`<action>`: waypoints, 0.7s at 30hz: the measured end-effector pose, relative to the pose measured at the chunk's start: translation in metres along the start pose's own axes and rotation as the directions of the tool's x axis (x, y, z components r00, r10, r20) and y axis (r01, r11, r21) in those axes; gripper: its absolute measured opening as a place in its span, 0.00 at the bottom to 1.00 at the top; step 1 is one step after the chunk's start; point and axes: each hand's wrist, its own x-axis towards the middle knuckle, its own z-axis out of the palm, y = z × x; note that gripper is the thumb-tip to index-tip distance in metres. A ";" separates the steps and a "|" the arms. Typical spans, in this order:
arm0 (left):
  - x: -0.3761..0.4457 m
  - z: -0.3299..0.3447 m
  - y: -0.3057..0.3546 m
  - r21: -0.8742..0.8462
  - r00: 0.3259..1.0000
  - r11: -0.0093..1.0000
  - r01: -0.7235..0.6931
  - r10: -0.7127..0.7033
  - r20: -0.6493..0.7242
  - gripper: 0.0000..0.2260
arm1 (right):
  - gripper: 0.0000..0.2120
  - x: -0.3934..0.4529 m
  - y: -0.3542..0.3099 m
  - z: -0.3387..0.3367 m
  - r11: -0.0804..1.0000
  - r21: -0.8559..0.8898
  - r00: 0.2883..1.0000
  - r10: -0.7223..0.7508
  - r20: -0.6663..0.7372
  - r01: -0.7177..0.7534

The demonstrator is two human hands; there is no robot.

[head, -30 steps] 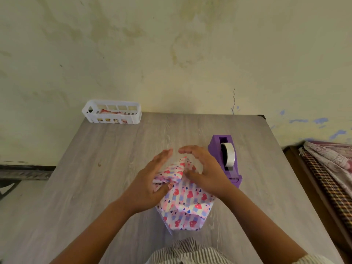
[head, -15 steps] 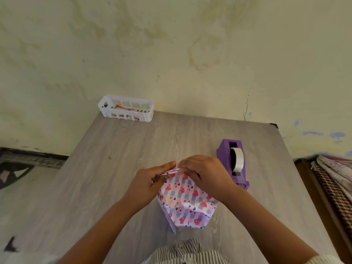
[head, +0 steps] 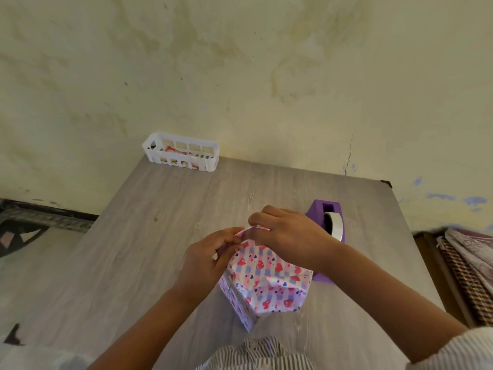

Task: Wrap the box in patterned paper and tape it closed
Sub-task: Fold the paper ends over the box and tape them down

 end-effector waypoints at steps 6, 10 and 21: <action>-0.005 0.002 0.009 0.004 0.998 1.000 -0.015 0.016 -0.059 0.22 | 0.17 0.007 0.001 -0.003 0.997 0.033 0.997 -0.077 0.032 0.076; -0.006 0.001 0.003 0.031 0.997 0.999 -0.018 0.020 -0.076 0.23 | 0.14 0.011 0.004 -0.007 0.992 -0.114 0.997 -0.047 0.064 0.054; -0.013 -0.001 0.000 0.033 0.996 0.999 0.036 -0.033 -0.082 0.14 | 0.14 0.005 -0.004 0.007 0.998 0.058 0.999 0.032 0.035 -0.034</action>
